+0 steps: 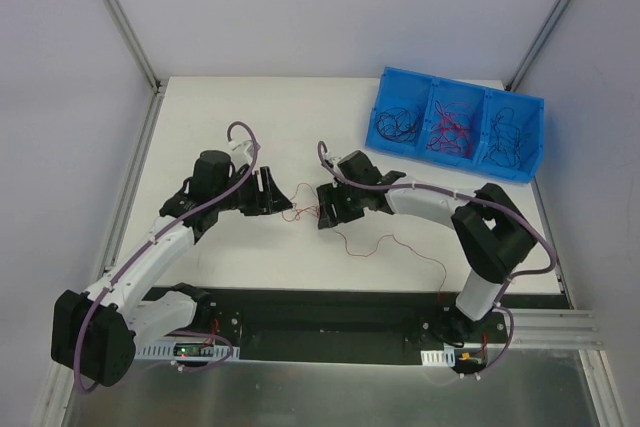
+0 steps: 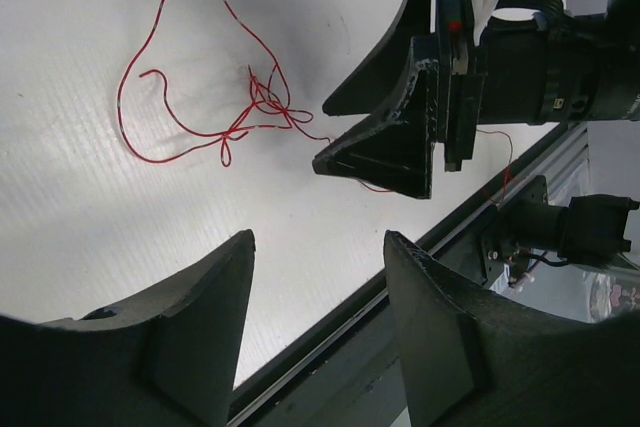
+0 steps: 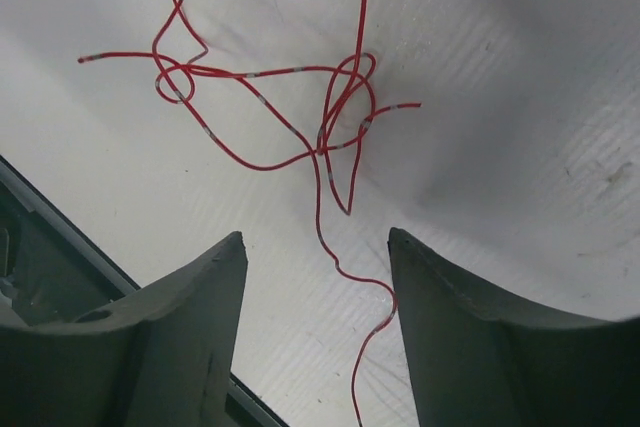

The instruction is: Untangle the cables

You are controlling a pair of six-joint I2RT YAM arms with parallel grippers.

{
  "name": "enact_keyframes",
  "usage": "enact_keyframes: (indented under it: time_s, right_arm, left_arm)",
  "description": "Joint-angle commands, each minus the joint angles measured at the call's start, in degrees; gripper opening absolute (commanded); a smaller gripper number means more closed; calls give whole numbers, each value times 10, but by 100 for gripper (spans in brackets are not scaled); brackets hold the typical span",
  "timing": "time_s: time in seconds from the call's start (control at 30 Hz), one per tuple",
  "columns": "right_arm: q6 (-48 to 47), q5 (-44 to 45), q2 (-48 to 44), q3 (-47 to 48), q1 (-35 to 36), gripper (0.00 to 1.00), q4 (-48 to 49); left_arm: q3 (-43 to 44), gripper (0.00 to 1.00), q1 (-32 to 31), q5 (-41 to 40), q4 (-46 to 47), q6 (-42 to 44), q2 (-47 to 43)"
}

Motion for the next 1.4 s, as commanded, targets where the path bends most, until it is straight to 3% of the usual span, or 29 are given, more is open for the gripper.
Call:
enact_keyframes:
  time_s: [0.0,0.1,0.2,0.4,0.5,0.63,0.73,0.87,1.23,1.37]
  right_arm:
    - [-11,-3,20,44,6,57,-11]
    - [-10,-1,39,59,9,45,-26]
    - [-8,-3,50,67,11,39,-40]
    - [9,-8,47,51,23,38,-40]
    - [7,-11,48,56,24,23,-43]
    - [1,-20,15,56,24,2,-59]
    - [-14,-68,-59,42,19,0,-61]
    - [-60,-158,-117,57,-4,0,-91]
    - [-87,-280,-181,154,-34,0,-156]
    - [-61,-298,-210,170,-35,0,-142]
  left_arm:
    - [4,52,-2,21,-5,-3,0]
    - [11,50,-2,22,-5,-1,6]
    - [11,49,-2,24,-5,1,5]
    - [8,50,-2,21,-5,2,-3]
    - [8,50,-2,24,-5,4,1]
    - [1,62,-3,81,33,16,-26]
    - [-21,80,-12,98,106,22,-100]
    - [-11,84,-28,93,122,54,-134]
    - [39,80,-62,77,120,71,-20]
    - [46,54,-63,-19,76,53,14]
